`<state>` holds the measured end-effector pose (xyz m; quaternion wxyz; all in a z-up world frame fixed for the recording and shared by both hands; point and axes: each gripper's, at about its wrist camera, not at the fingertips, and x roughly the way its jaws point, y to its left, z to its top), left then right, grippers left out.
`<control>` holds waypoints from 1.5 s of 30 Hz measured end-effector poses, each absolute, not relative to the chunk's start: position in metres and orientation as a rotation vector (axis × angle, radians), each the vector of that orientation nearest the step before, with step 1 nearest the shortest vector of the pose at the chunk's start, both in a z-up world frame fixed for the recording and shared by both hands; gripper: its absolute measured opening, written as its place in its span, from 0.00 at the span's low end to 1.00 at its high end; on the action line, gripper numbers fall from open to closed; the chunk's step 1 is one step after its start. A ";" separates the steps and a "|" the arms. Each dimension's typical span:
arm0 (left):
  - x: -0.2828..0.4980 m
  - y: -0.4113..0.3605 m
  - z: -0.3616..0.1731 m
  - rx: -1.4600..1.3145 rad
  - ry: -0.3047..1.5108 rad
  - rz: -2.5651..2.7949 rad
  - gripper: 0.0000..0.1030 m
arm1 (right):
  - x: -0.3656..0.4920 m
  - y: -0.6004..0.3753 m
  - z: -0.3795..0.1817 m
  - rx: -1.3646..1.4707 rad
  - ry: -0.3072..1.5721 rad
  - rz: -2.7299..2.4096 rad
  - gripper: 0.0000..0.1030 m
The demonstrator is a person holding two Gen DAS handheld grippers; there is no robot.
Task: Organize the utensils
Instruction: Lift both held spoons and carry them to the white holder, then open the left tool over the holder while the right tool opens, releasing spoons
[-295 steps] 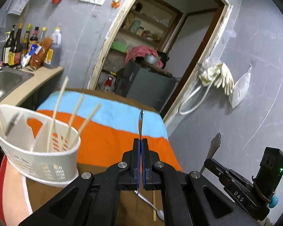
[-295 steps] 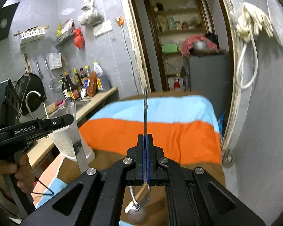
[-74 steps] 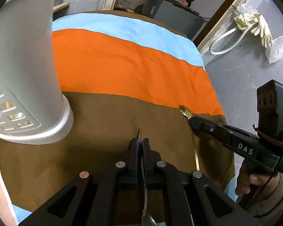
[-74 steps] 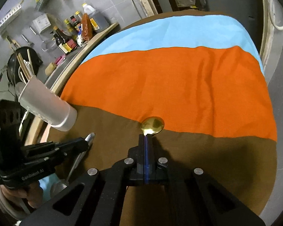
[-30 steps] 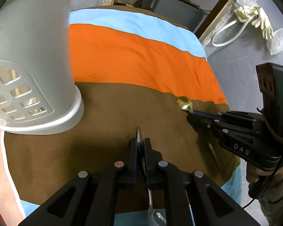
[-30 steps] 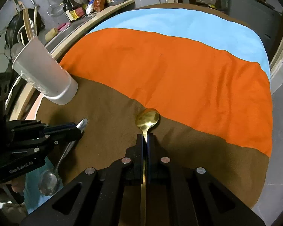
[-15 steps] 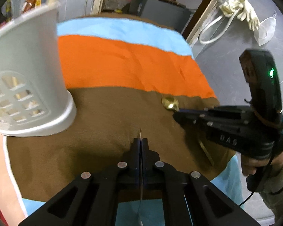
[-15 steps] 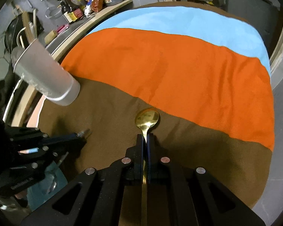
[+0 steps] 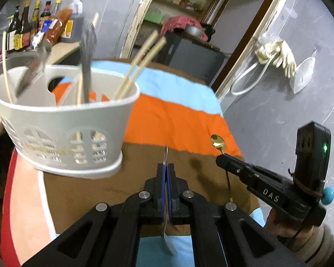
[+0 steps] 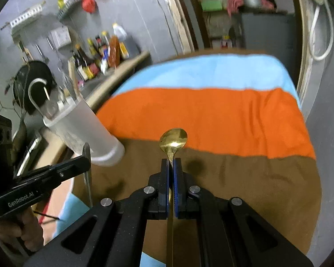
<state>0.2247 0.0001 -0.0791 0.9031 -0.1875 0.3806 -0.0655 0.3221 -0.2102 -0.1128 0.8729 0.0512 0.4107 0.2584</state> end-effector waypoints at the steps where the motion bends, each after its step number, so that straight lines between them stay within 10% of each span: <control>1: 0.222 0.004 -0.075 -0.388 0.769 -0.138 0.02 | 0.319 -0.210 -0.109 0.116 0.842 0.537 0.04; 45: 0.177 0.156 0.067 -0.287 0.347 0.111 0.02 | 0.315 -0.080 0.020 0.357 0.248 0.792 0.04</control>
